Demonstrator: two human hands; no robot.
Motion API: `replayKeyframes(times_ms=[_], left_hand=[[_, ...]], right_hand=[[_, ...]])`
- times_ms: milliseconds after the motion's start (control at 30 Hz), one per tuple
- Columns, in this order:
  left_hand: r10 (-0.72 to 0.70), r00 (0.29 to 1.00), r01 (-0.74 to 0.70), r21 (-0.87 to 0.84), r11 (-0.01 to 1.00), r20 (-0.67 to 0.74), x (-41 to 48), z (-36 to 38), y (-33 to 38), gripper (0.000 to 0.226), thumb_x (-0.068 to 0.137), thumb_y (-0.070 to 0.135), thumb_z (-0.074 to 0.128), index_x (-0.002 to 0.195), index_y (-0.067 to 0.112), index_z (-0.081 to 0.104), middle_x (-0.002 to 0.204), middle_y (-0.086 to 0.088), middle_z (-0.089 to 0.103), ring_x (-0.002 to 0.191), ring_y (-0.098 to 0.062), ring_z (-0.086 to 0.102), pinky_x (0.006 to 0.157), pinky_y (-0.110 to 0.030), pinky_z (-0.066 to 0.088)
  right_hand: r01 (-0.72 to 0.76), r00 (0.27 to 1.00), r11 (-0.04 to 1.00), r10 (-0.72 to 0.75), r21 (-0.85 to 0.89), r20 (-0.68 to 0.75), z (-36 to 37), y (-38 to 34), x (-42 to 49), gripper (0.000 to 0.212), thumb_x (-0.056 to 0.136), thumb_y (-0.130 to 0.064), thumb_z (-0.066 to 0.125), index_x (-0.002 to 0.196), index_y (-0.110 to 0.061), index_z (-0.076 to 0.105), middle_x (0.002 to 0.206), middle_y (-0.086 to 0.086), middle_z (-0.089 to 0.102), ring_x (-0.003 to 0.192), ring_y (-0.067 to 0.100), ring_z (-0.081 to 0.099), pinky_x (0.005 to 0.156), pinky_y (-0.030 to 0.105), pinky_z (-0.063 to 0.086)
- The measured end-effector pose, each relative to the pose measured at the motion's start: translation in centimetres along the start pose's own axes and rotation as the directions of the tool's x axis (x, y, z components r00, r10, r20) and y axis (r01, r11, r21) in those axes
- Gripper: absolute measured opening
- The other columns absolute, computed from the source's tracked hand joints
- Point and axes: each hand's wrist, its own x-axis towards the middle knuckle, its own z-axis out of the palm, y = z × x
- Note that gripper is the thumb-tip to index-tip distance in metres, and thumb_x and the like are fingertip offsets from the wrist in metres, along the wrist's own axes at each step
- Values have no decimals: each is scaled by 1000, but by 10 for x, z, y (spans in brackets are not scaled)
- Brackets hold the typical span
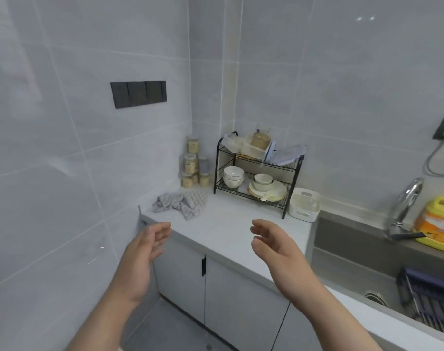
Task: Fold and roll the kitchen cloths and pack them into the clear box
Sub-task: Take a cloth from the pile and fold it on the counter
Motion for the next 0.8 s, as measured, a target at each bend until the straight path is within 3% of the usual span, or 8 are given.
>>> replayKeyframes(times_ms=[167, 333, 467, 667, 800], left_hand=[[-42, 997, 42, 10, 999, -58, 66, -3, -26, 83, 60, 92, 36, 111, 31, 61, 120, 4, 64, 118, -12, 57, 107, -38, 40], [-93, 995, 95, 59, 994, -38, 157, 14, -53, 100, 46, 101, 38, 113, 31, 60, 121, 5, 63, 119, -12, 55, 102, -32, 40], [-101, 993, 106, 76, 992, -60, 224, 19, -67, 107, 43, 101, 39, 117, 27, 59, 124, 5, 61, 120, -11, 54, 106, -35, 38], [-123, 988, 131, 77, 988, -98, 298, 6, -84, 95, 50, 97, 42, 112, 28, 61, 120, 5, 64, 116, -11, 57, 108, -41, 39], [-144, 986, 151, 100, 983, -79, 360, -5, -98, 102, 44, 97, 46, 115, 24, 60, 118, 5, 63, 113, -8, 57, 102, -33, 41]], right_hand=[[-17, 998, 1000, 16, 11, 58, 11, 20, 78, 31, 96, -21, 55, 118, -42, 54, 126, -22, 57, 116, -9, 51, 87, 13, 42], [-74, 996, 997, 73, 28, 47, 4, 46, 171, 30, 96, -19, 55, 118, -40, 56, 125, -20, 58, 116, -7, 52, 86, 15, 42], [-106, 993, 994, 104, 17, 61, 10, 62, 243, 29, 95, -18, 56, 116, -38, 57, 123, -18, 59, 114, -5, 53, 82, 13, 42], [-149, 981, 988, 152, -33, 124, 42, 75, 323, 32, 95, -19, 55, 121, -38, 54, 122, -17, 57, 114, -1, 53, 87, 19, 42], [-193, 975, 979, 199, -65, 102, 59, 86, 371, 32, 95, -19, 55, 122, -36, 54, 122, -17, 56, 114, 0, 53, 88, 21, 41]])
